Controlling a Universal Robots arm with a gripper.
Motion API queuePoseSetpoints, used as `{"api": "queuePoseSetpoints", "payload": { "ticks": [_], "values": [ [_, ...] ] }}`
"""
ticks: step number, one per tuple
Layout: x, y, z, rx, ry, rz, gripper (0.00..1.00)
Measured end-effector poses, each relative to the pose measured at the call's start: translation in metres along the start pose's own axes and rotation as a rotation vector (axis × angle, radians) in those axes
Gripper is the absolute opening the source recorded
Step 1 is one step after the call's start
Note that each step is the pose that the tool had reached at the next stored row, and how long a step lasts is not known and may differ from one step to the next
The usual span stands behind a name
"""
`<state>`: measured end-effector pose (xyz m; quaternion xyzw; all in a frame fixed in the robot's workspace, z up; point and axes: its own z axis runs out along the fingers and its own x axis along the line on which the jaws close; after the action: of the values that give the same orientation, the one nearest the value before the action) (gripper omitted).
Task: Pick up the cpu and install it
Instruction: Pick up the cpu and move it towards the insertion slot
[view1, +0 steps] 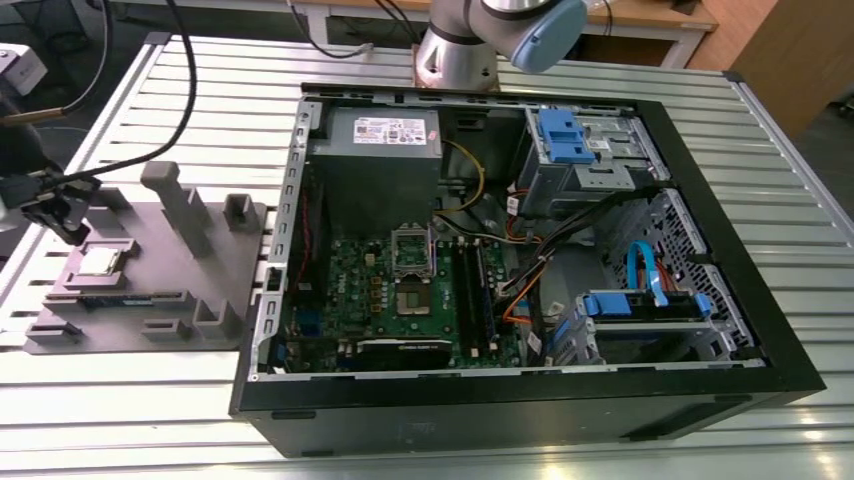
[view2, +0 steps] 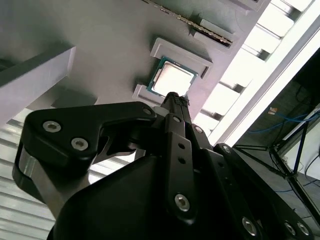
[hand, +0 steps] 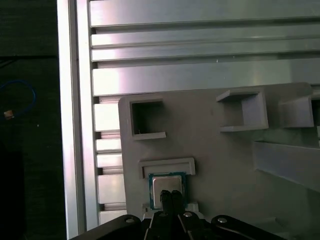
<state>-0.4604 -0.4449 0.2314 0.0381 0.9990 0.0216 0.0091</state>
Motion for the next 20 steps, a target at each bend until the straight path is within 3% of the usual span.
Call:
{"api": "queuePoseSetpoints", "payload": {
  "ticks": [6, 17, 20],
  "values": [
    [0.0001, -0.0008, 0.0106, 0.0005, 0.0052, 0.000, 0.11],
    [0.0001, -0.0009, 0.0115, 0.0005, 0.0054, 0.000, 0.12],
    [0.0001, -0.0009, 0.0116, 0.0004, 0.0054, 0.000, 0.30]
  ]
}}
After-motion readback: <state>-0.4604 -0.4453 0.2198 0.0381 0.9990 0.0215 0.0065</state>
